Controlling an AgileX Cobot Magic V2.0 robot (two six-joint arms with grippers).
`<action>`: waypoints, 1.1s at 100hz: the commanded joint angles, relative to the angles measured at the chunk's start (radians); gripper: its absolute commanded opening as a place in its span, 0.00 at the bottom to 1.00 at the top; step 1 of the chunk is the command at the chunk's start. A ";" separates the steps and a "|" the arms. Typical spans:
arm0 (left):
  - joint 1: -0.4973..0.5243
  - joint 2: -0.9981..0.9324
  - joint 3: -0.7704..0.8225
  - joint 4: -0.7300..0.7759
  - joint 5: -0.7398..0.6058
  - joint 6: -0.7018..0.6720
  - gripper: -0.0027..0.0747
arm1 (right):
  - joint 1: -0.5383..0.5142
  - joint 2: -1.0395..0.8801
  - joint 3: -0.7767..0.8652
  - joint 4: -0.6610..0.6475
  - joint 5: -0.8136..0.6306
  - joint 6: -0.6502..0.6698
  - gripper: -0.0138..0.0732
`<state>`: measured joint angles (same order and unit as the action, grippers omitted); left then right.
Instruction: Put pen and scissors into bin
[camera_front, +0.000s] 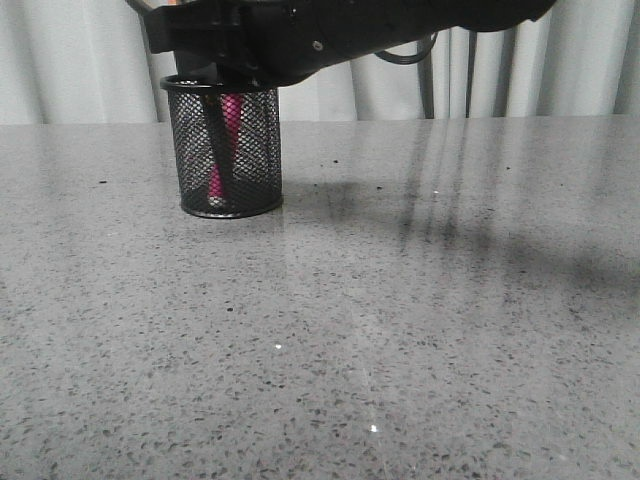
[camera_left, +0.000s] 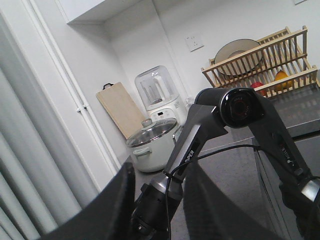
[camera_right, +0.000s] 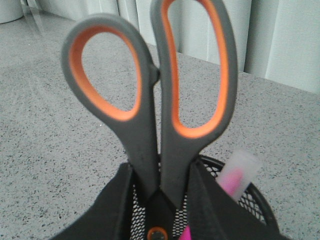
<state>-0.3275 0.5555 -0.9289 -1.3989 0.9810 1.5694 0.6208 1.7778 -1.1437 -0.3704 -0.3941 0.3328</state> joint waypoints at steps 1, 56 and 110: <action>-0.010 0.009 -0.021 -0.059 -0.022 -0.013 0.31 | -0.005 -0.050 -0.018 0.002 -0.073 -0.012 0.26; -0.010 -0.149 -0.021 0.119 -0.430 -0.048 0.30 | -0.023 -0.215 -0.018 0.029 -0.140 -0.012 0.54; -0.010 -0.447 0.303 0.747 -0.647 -0.874 0.11 | 0.054 -1.017 0.258 -0.166 0.555 -0.012 0.09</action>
<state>-0.3275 0.1275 -0.6645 -0.6478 0.4165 0.8132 0.6688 0.9444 -0.9558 -0.4993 0.1231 0.3282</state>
